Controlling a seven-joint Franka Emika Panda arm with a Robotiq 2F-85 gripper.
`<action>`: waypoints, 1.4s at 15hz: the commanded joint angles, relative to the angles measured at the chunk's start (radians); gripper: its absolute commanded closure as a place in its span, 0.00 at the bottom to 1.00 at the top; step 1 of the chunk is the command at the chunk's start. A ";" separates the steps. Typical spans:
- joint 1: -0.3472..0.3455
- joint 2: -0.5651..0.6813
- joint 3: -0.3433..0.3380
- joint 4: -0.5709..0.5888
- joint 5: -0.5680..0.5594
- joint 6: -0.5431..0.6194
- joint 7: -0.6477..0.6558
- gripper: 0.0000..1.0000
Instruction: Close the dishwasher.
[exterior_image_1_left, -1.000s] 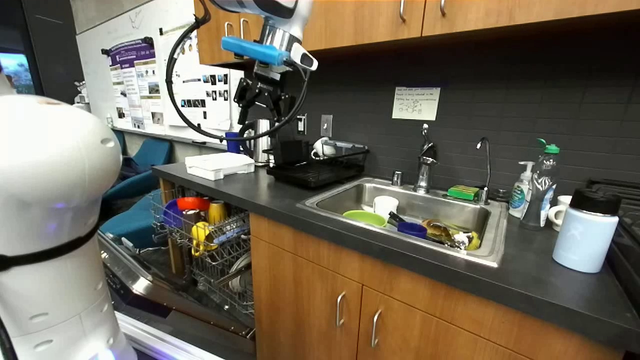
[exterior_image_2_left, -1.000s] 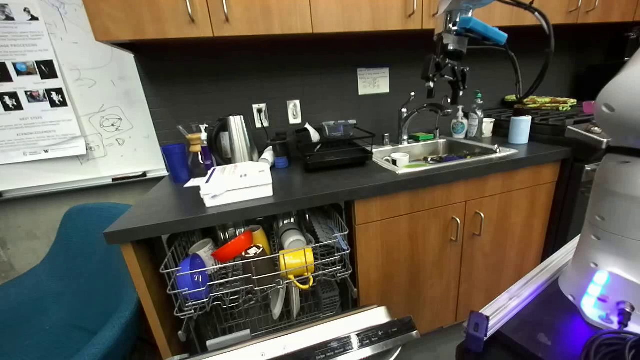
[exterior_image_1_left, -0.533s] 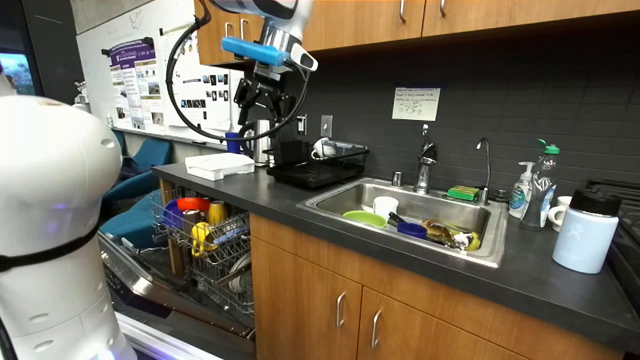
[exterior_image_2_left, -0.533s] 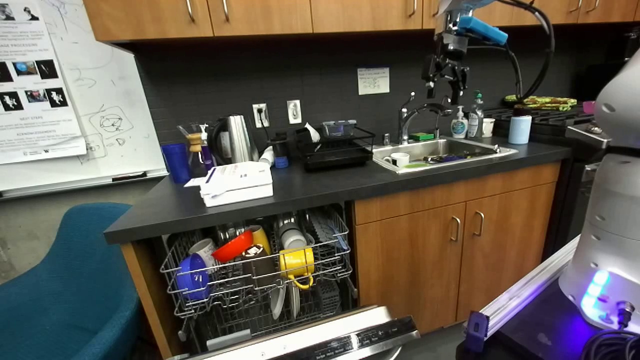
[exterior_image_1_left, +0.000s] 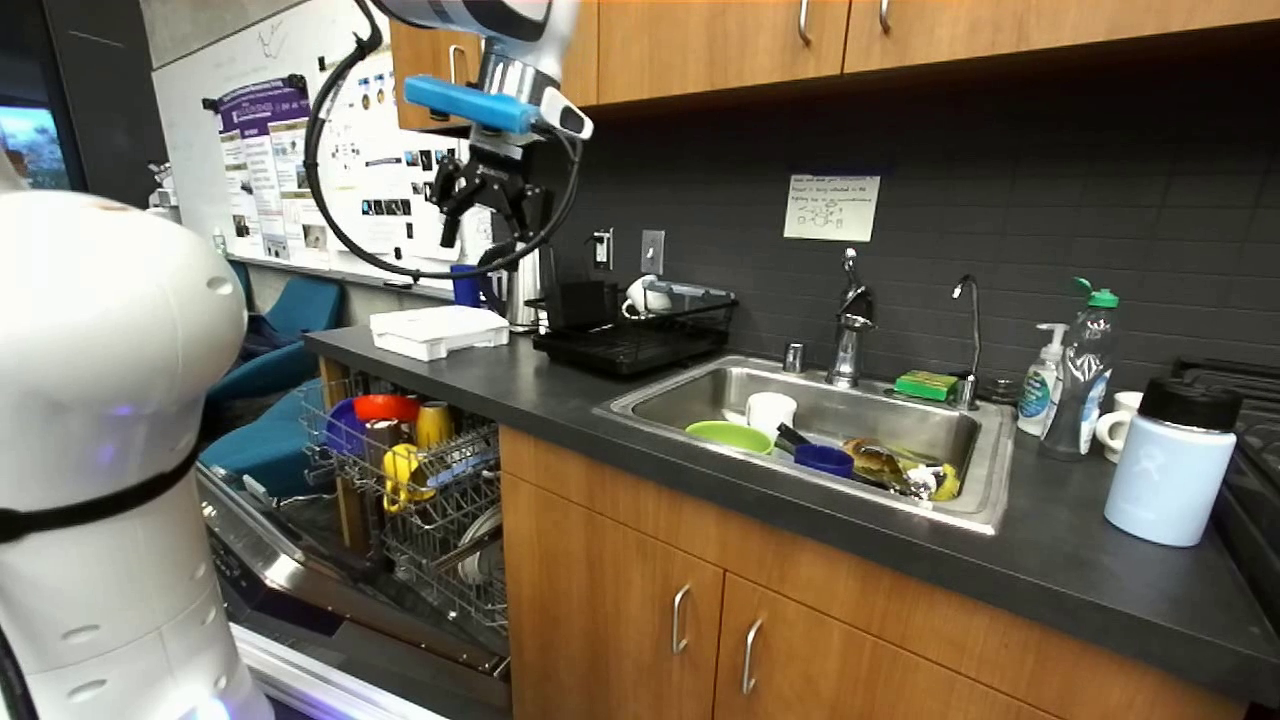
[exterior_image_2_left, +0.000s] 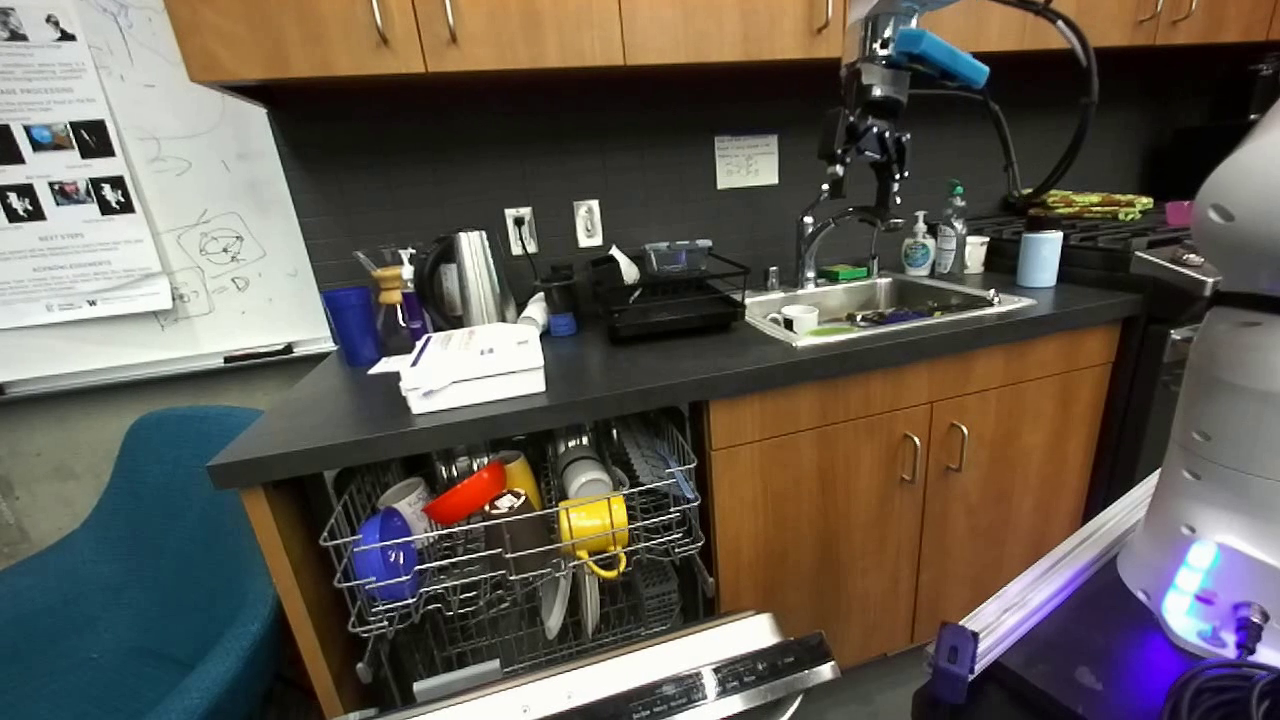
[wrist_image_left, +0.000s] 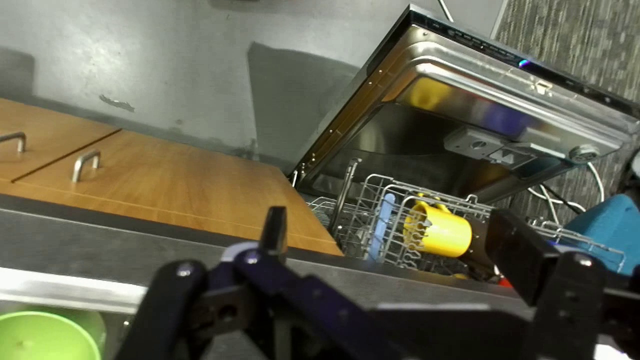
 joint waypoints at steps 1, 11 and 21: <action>0.086 -0.090 0.133 -0.100 0.065 0.089 0.023 0.00; 0.430 0.130 0.549 -0.102 0.051 0.405 0.070 0.00; 0.494 0.657 0.643 0.125 -0.458 0.548 0.093 0.00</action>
